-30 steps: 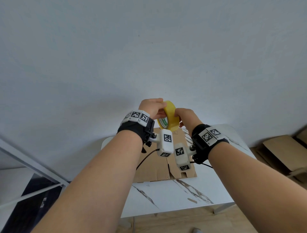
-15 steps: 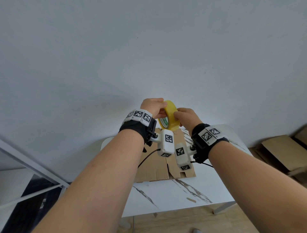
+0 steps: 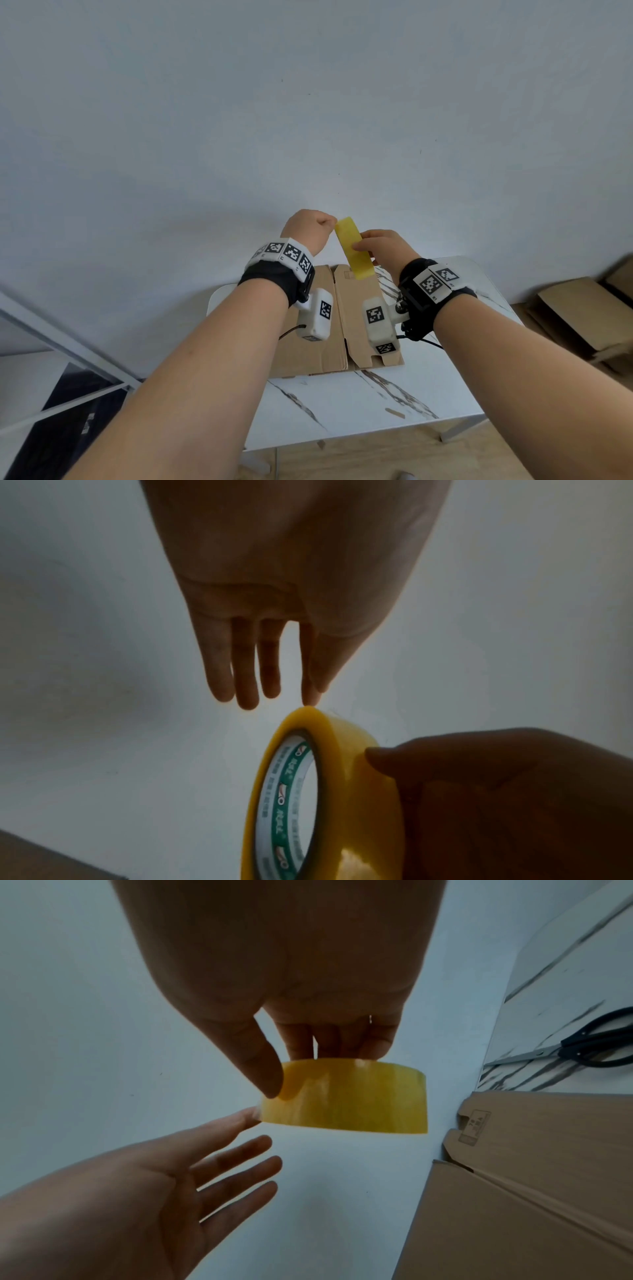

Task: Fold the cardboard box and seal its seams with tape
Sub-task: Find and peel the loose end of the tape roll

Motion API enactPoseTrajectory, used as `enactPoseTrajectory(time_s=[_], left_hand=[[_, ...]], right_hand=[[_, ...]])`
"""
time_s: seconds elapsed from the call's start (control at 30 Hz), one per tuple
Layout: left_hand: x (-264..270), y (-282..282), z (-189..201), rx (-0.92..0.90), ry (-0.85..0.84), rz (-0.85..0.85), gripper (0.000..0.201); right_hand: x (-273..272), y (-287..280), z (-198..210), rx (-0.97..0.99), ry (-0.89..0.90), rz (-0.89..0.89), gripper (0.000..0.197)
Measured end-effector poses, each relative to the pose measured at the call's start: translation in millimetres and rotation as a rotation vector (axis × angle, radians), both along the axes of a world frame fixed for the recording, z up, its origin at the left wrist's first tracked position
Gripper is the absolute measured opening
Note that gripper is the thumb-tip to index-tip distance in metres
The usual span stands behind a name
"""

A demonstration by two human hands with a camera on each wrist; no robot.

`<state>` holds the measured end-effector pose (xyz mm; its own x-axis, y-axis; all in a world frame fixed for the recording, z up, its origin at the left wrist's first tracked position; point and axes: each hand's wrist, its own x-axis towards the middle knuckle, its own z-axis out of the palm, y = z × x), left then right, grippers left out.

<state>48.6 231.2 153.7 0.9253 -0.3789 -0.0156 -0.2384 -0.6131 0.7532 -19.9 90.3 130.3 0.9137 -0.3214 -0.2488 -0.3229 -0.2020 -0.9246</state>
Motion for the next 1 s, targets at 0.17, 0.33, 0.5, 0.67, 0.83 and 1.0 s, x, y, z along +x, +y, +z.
enactPoseTrajectory(time_s=[0.17,0.33,0.5,0.67,0.83,1.0], left_hand=[[-3.2,-2.2,-11.2,0.125,-0.149,-0.026,0.025],[-4.1,-7.3,-12.1,0.168,-0.266,-0.02,0.019],[-2.8,-11.8,-13.4,0.15,-0.252,-0.019,0.018],[-3.0,-14.0,-18.0,0.127,-0.231,0.003,0.016],[-4.0,-21.2,-22.2,0.205,-0.268,-0.005,0.022],[0.5,-39.0,-30.4,0.279,-0.22,-0.082,0.018]], right_hand=[[0.1,0.0,-6.8,-0.034,0.024,-0.017,0.032],[0.0,1.5,-8.5,-0.042,0.011,-0.007,0.028],[0.2,-0.3,-9.9,-0.069,-0.002,0.01,0.028],[1.8,-3.4,-12.8,-0.098,0.015,0.04,0.031],[-0.3,-7.8,-17.6,-0.125,0.013,0.044,0.034],[-5.9,-16.6,-21.5,-0.156,0.013,0.023,0.032]])
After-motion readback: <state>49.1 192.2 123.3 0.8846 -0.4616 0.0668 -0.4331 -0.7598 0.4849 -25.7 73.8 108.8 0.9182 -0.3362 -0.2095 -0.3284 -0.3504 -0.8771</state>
